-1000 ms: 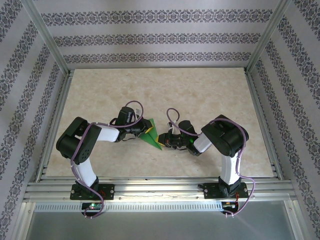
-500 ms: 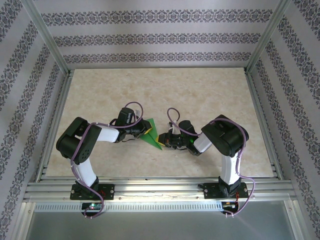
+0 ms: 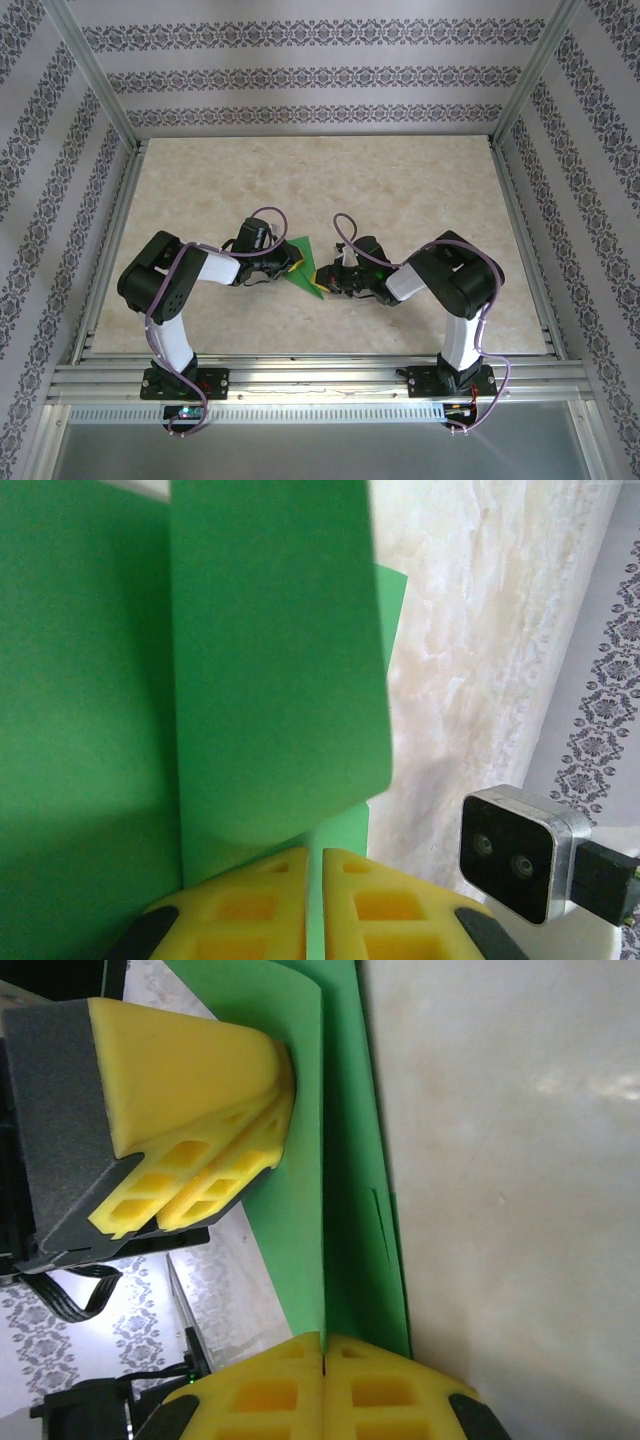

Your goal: Fold a paper plane with a square sheet of paper (pick it up from the middle)

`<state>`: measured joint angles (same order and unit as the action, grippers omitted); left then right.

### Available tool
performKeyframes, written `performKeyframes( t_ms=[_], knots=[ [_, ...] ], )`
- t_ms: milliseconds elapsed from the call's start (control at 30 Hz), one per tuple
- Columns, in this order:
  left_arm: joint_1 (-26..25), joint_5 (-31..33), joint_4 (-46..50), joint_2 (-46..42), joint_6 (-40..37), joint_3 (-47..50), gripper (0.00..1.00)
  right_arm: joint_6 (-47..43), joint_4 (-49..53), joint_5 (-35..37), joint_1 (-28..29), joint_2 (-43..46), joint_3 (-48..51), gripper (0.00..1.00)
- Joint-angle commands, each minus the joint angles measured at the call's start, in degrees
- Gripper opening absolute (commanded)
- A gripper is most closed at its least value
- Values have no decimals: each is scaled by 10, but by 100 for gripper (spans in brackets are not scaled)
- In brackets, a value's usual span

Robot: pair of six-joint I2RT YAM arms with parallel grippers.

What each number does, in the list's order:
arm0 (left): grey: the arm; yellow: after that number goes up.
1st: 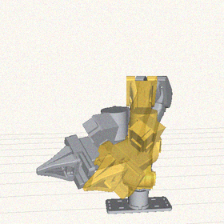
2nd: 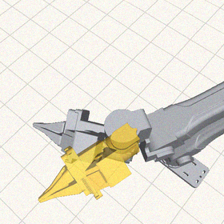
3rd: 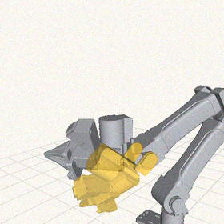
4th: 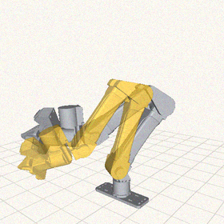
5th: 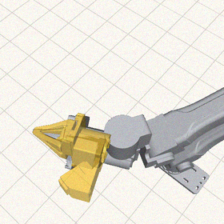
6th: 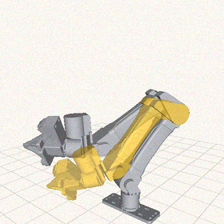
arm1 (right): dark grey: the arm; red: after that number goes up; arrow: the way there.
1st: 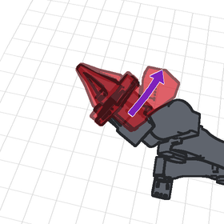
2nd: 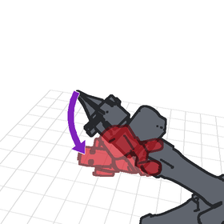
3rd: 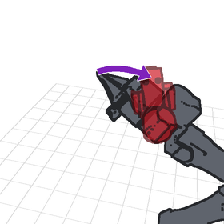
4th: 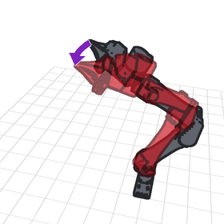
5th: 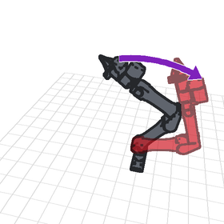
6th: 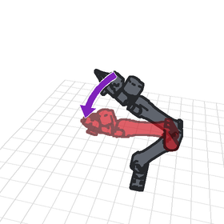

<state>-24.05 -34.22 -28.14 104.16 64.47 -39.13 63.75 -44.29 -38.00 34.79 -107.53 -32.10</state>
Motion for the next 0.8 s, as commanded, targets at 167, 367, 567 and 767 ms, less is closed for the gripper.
performKeyframes(
  t_ms=[167, 367, 567, 767],
  knots=[
    [-6, -6, 37, 4, -37, -12, 12, -12, 112, 67, -3, -20, 10, 0],
    [-7, -28, -33, -28, -4, 7, 17, 9, 115, 84, 4, -31, 13, 0],
    [-7, 6, -4, -82, -14, 23, 18, 33, 118, 94, 16, -47, 0, 0],
    [-7, 21, 33, -91, -30, 12, 17, 36, 144, 121, 25, -22, 5, 0]
  ],
)
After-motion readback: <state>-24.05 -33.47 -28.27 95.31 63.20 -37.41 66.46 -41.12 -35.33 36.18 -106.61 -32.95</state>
